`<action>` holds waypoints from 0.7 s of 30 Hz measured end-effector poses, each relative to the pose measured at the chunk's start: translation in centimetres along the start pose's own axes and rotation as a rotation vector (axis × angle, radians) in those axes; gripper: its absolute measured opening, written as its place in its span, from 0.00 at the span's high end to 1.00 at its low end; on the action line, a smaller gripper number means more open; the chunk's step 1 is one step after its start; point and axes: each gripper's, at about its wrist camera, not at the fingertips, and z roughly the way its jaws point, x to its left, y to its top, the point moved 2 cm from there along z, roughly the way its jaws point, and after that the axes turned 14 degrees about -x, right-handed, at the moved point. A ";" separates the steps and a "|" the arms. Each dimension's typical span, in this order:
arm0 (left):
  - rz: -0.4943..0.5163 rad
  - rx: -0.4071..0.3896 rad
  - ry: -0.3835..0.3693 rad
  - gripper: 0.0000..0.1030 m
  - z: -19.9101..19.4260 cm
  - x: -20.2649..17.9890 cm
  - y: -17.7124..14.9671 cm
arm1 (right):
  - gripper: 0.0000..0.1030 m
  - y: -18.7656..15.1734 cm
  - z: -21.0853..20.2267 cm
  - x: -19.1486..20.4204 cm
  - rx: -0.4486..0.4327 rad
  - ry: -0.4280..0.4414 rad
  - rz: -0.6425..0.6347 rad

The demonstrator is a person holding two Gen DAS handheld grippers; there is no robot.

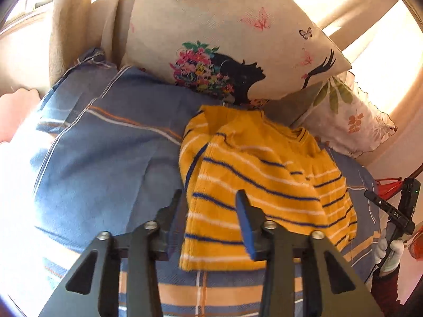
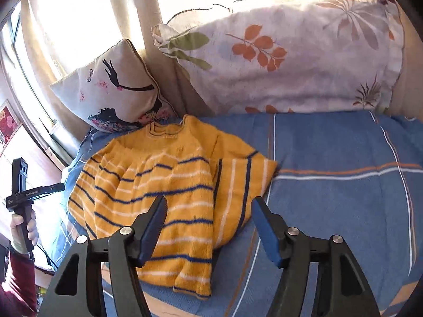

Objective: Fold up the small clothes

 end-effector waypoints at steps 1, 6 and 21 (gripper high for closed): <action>0.014 0.002 -0.003 0.46 1.2 -0.8 0.7 | 0.31 0.6 1.2 0.3 0.006 0.011 -0.009; 0.124 0.068 0.041 0.37 9.4 -3.8 3.0 | 0.31 2.3 9.0 1.2 0.059 0.006 -0.022; 0.106 0.131 0.100 0.94 15.2 -4.6 6.4 | 0.94 6.2 13.8 2.3 0.065 0.051 0.004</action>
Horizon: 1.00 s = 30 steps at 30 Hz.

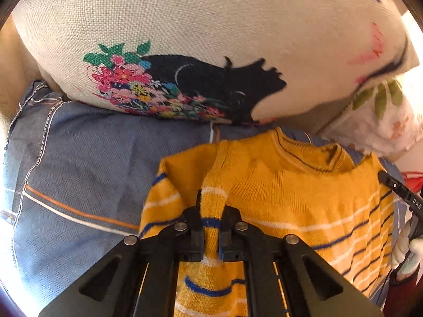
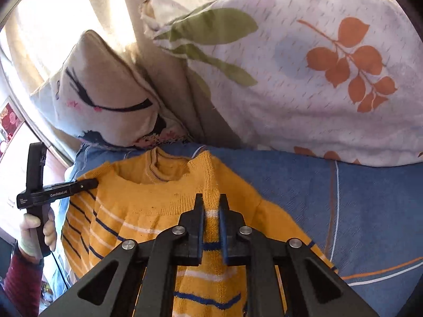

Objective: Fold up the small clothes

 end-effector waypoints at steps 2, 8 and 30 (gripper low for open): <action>-0.002 0.022 0.028 0.93 1.2 -0.1 -0.4 | 0.94 -0.3 0.6 -1.4 0.003 -0.058 0.025; -0.074 0.035 0.036 0.77 2.3 0.4 -0.5 | 0.82 -3.7 1.3 -4.9 0.070 -0.146 0.074; -0.100 -0.003 -0.011 0.50 -7.9 3.3 -9.7 | 0.89 -14.5 -13.6 -3.8 0.035 0.088 0.204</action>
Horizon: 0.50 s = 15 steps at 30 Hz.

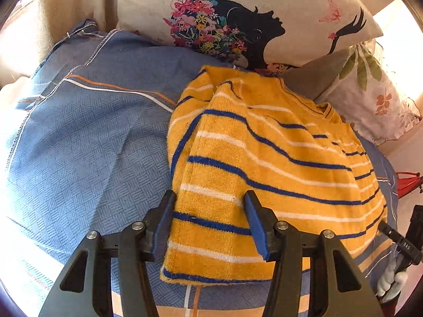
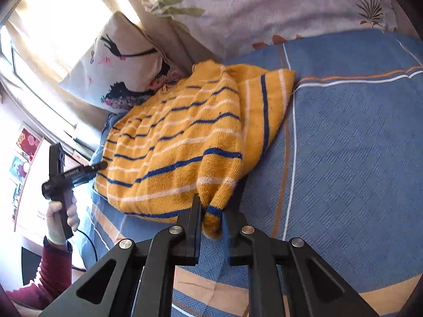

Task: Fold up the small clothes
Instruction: 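Open both grippers and withdraw from the folded sweater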

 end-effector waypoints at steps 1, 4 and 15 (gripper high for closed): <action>0.001 0.005 0.004 0.50 0.2 0.0 -0.1 | 0.90 0.5 -0.4 0.2 -0.011 -0.043 -0.040; -0.019 0.012 0.001 0.50 1.0 0.2 -0.9 | 0.98 1.6 -1.1 0.8 -0.037 -0.204 -0.169; -0.200 -0.080 -0.040 0.45 -3.9 5.9 -1.5 | 0.66 1.7 -2.6 0.3 -0.065 -0.405 -0.284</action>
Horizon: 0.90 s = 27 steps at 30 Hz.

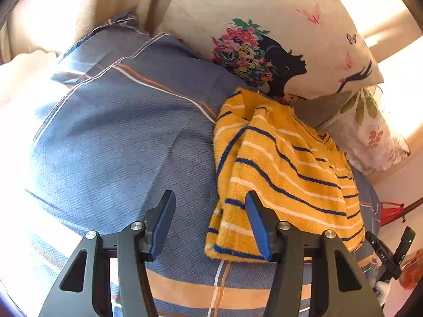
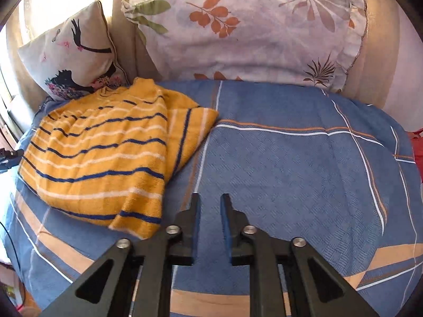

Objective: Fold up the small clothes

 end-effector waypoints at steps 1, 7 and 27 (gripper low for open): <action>-0.028 0.005 -0.011 0.42 -0.2 0.5 -0.3 | 0.59 0.4 -0.1 0.5 -0.006 0.025 0.017; -0.043 0.033 -0.067 0.31 1.0 -0.2 -2.4 | 0.52 3.4 0.1 7.2 -0.052 0.266 0.059; -0.275 0.008 -0.268 0.85 3.1 -2.3 -6.2 | 0.37 7.6 12.0 27.9 0.260 0.653 -0.011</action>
